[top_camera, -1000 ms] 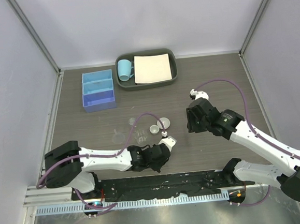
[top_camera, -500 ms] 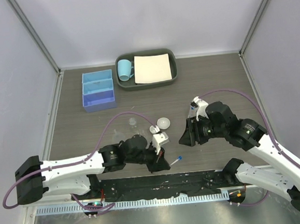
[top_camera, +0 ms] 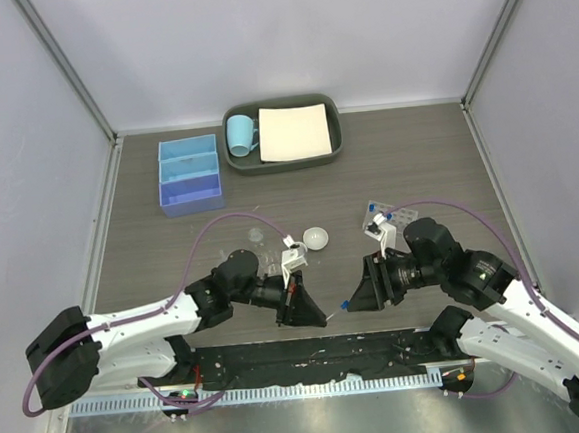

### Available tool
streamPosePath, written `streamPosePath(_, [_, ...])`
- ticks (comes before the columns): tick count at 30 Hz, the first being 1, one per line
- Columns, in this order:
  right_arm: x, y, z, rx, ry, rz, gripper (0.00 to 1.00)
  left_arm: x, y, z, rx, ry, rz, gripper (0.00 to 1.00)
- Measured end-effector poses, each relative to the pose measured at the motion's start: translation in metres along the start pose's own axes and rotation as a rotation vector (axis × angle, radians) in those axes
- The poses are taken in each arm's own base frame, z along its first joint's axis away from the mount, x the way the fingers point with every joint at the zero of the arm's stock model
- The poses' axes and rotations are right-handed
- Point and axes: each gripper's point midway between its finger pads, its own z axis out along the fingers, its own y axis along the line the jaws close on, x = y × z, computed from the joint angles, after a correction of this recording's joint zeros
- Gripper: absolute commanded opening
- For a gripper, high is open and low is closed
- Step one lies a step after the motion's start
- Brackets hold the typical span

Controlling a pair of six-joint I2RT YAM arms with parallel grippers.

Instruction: Organize the chemistry lab equipment

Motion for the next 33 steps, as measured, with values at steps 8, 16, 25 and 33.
streamPosePath(8, [-0.001, 0.011, 0.009, -0.062, 0.010, 0.006, 0.53, -0.006, -0.010, 0.008, 0.100, -0.012, -0.019, 0.00])
streamPosePath(16, [-0.006, 0.019, 0.009, -0.081, 0.005, -0.001, 0.43, -0.011, -0.013, 0.006, 0.126, -0.031, -0.020, 0.00])
streamPosePath(25, [-0.009, 0.027, 0.003, -0.099, -0.019, -0.014, 0.38, -0.011, -0.008, 0.003, 0.114, -0.041, -0.037, 0.00])
streamPosePath(33, [-0.010, 0.029, 0.002, -0.104, -0.020, -0.012, 0.38, -0.013, -0.009, 0.001, 0.123, -0.046, -0.038, 0.00])
